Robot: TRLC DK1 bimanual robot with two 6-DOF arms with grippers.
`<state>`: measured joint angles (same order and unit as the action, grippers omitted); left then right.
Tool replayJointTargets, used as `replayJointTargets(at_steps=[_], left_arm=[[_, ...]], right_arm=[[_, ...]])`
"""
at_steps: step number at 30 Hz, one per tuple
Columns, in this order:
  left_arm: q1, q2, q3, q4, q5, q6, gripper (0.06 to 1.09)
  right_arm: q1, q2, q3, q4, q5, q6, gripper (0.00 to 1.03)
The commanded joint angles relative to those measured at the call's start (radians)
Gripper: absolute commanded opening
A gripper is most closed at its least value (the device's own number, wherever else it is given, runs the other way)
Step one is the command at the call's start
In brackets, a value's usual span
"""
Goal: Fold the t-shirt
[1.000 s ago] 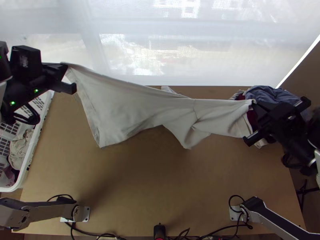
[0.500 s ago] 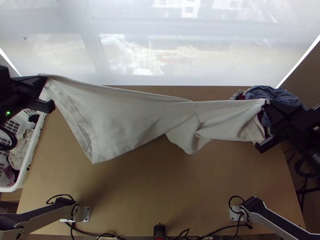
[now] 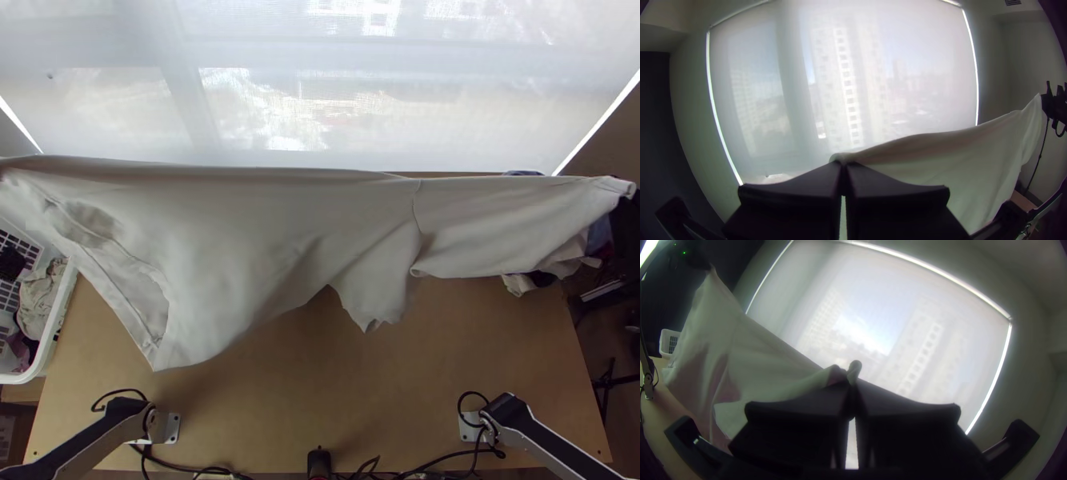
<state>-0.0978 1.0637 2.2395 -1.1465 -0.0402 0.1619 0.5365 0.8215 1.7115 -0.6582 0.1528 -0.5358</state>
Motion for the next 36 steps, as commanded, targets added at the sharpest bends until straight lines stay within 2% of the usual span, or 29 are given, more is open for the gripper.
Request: replayJointTargets(at_steps=[1, 7, 17, 28, 36], left_arm=[[0.095, -0.085, -0.004, 0.067, 0.0, 0.014, 0.09], [0.125, -0.116, -0.006, 0.125, -0.001, 0.027, 0.09], [0.187, -0.117, -0.006, 0.185, -0.003, 0.076, 0.09], [0.196, -0.107, -0.004, 0.192, 0.006, 0.074, 0.09], [0.208, -0.094, -0.004, 0.205, 0.008, 0.065, 0.09]], right_arm=[[0.005, -0.038, 0.034, 0.109, -0.033, -0.067, 0.02], [0.003, -0.027, 0.096, 0.163, -0.079, -0.082, 0.02], [-0.004, 0.018, 0.261, 0.259, -0.088, -0.098, 0.02], [-0.012, 0.025, 0.392, 0.232, -0.122, -0.096, 0.02], [-0.006, 0.165, 0.565, 0.264, -0.147, -0.072, 0.02]])
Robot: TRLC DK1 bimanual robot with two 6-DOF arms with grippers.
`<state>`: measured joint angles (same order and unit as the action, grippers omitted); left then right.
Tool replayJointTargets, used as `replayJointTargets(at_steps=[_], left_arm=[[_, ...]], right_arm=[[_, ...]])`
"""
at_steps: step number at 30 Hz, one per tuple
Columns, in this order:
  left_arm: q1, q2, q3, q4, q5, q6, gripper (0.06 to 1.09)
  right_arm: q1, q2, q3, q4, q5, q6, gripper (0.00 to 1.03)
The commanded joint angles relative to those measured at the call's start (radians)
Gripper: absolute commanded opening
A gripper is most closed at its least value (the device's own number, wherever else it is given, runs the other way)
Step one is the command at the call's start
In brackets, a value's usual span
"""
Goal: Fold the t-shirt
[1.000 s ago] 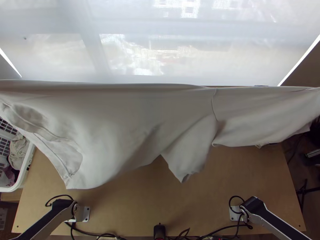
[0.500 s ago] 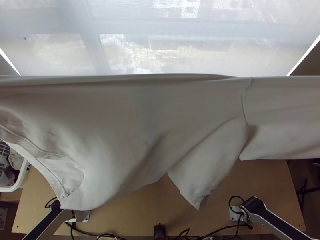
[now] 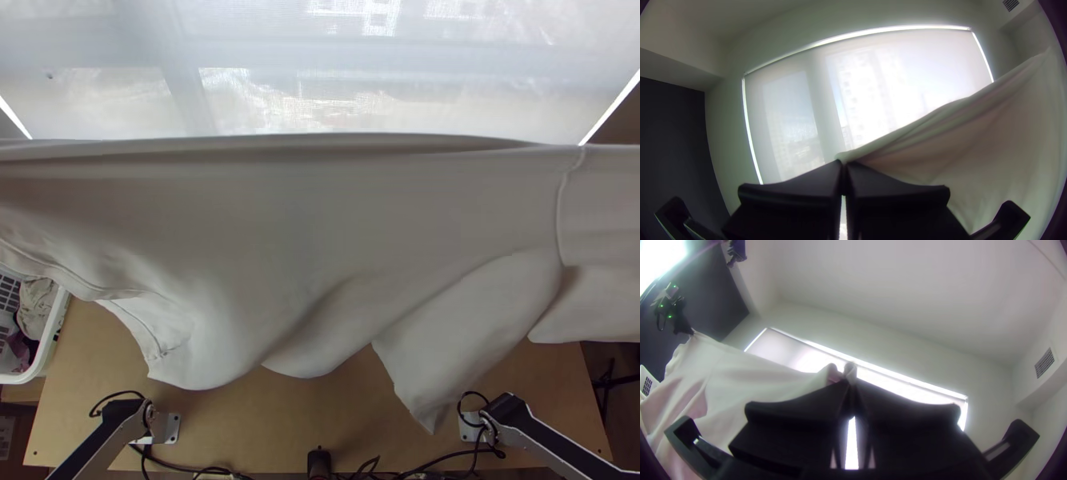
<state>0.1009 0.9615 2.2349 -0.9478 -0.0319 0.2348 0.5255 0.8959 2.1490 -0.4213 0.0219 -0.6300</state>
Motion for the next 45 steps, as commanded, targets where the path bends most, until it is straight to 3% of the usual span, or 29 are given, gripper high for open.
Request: replayJointTargets(at_steps=[1, 7, 13, 23, 31, 37, 45], left_arm=[[0.013, 0.008, 0.0, 0.006, -0.002, -0.008, 0.09], [0.023, 0.002, 0.002, -0.005, -0.002, -0.008, 0.09], [0.025, -0.009, 0.003, -0.028, 0.0, -0.008, 0.09], [0.025, -0.024, -0.116, -0.097, 0.038, -0.074, 0.09], [0.008, -0.087, -0.469, -0.072, 0.176, -0.08, 0.09], [-0.118, -0.06, -0.718, 0.101, 0.178, -0.083, 0.09], [-0.198, 0.105, -0.916, 0.405, 0.179, -0.083, 0.09]], right_arm=[[0.005, 0.101, 0.137, 0.038, -0.019, 0.032, 0.02], [0.001, 0.12, 0.15, 0.07, -0.054, 0.101, 0.02], [-0.01, 0.052, 0.134, -0.051, -0.06, 0.173, 0.02], [-0.051, -0.169, -0.252, -0.112, -0.06, 0.27, 0.02], [-0.078, -0.183, -0.515, -0.042, -0.056, 0.309, 0.02], [-0.081, -0.1, -0.692, 0.053, -0.034, 0.363, 0.02], [-0.081, 0.167, -0.816, 0.257, -0.017, 0.378, 0.02]])
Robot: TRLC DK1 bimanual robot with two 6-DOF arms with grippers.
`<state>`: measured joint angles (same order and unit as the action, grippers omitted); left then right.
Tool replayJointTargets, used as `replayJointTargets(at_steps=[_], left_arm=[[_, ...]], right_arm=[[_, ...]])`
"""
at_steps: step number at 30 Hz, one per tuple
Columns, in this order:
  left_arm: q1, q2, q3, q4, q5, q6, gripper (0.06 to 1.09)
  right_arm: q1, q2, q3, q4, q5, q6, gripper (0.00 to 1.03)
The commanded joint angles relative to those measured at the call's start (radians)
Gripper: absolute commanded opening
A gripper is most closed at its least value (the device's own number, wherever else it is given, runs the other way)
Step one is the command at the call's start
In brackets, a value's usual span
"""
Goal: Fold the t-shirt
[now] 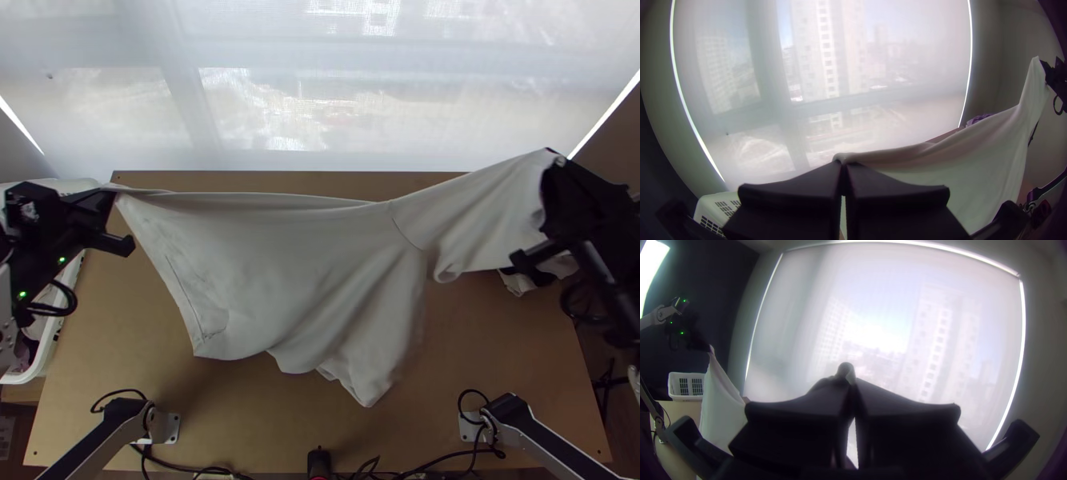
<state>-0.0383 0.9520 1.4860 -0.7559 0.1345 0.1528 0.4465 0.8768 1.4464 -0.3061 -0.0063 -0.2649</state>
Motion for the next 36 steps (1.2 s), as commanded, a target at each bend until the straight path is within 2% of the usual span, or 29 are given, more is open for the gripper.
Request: replayJointTargets(at_steps=[1, 7, 15, 22, 30, 31, 33, 36], left_arm=[[-0.055, 0.152, -0.17, 0.247, 0.013, -0.001, 0.09], [-0.005, 0.367, -0.161, 0.443, 0.014, 0.001, 0.09], [0.055, 0.617, -0.145, 0.653, -0.001, 0.013, 0.09], [0.071, 0.835, -0.004, 0.711, -0.065, 0.004, 0.09], [0.061, 1.027, 0.123, 0.708, -0.085, -0.001, 0.09], [0.058, 1.05, 0.135, 0.691, -0.085, 0.001, 0.1], [0.051, 1.071, 0.148, 0.655, -0.084, -0.001, 0.24], [0.037, 1.079, 0.161, 0.561, -0.084, -0.013, 0.5]], right_arm=[[-0.002, 0.231, -0.113, 0.18, 0.011, 0.013, 0.02], [-0.006, 0.544, 0.003, 0.274, 0.011, 0.012, 0.02], [-0.063, 0.907, 0.244, 0.285, -0.003, 0.018, 0.03], [-0.077, 1.159, 0.447, 0.283, -0.003, 0.024, 0.03], [-0.092, 1.369, 0.652, 0.208, 0.005, 0.024, 0.03], [-0.094, 1.389, 0.669, 0.193, 0.006, 0.024, 0.03], [-0.095, 1.41, 0.686, 0.176, 0.008, 0.027, 0.04], [-0.094, 1.413, 0.68, 0.15, 0.008, 0.036, 0.23]])
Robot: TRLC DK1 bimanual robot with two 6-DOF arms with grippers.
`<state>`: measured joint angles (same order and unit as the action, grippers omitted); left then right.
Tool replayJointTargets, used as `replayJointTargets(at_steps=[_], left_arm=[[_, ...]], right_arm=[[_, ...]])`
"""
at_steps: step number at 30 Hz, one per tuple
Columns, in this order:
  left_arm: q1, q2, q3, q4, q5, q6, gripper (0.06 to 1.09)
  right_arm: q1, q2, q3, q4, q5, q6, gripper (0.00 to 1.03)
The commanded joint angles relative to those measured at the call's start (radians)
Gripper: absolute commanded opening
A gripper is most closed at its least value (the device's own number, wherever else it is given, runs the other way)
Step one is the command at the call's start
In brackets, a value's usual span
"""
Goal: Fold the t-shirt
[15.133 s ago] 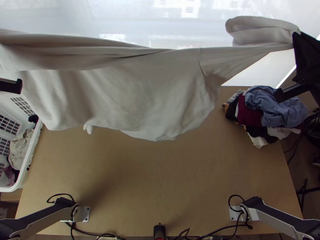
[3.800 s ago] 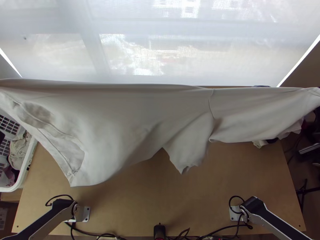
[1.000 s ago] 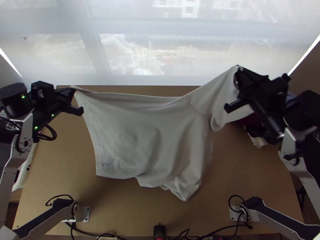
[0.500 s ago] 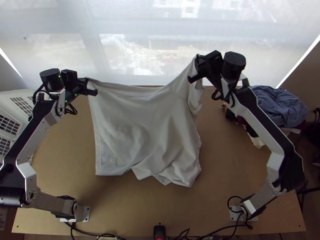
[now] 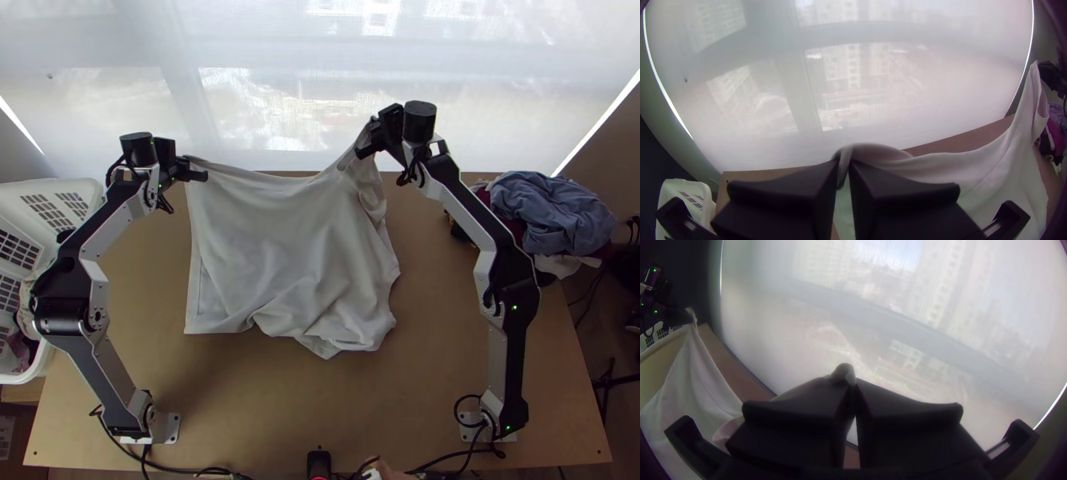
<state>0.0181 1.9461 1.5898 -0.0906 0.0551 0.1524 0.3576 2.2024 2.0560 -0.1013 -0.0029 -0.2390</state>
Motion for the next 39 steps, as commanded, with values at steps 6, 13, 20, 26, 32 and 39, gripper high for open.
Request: replayJointTargets(at_steps=[6, 13, 20, 26, 32, 39], left_arm=[[-0.027, -0.032, 0.05, -0.321, 0.032, -0.051, 0.73], [-0.004, -0.309, 0.041, -0.771, 0.186, -0.03, 0.72], [-0.004, -0.521, -0.182, -1.054, 0.19, 0.102, 0.72], [-0.046, -0.612, -0.424, -0.985, 0.19, 0.076, 0.72], [-0.17, -0.604, -0.537, -0.876, 0.186, -0.036, 0.72], [-0.256, -0.5, -0.547, -0.781, 0.181, -0.125, 0.66]], right_arm=[[0.006, 0.017, 0.047, -0.13, 0.004, 0.086, 0.89], [0.067, -0.208, -0.085, -0.256, -0.005, 0.125, 0.98], [0.07, -0.5, -0.396, -0.31, -0.031, 0.138, 0.98], [0.069, -0.69, -0.545, -0.387, -0.043, 0.142, 0.98], [0.13, -0.803, -0.659, -0.488, -0.049, 0.109, 0.98], [0.175, -0.929, -0.767, -0.563, -0.051, 0.089, 0.98]])
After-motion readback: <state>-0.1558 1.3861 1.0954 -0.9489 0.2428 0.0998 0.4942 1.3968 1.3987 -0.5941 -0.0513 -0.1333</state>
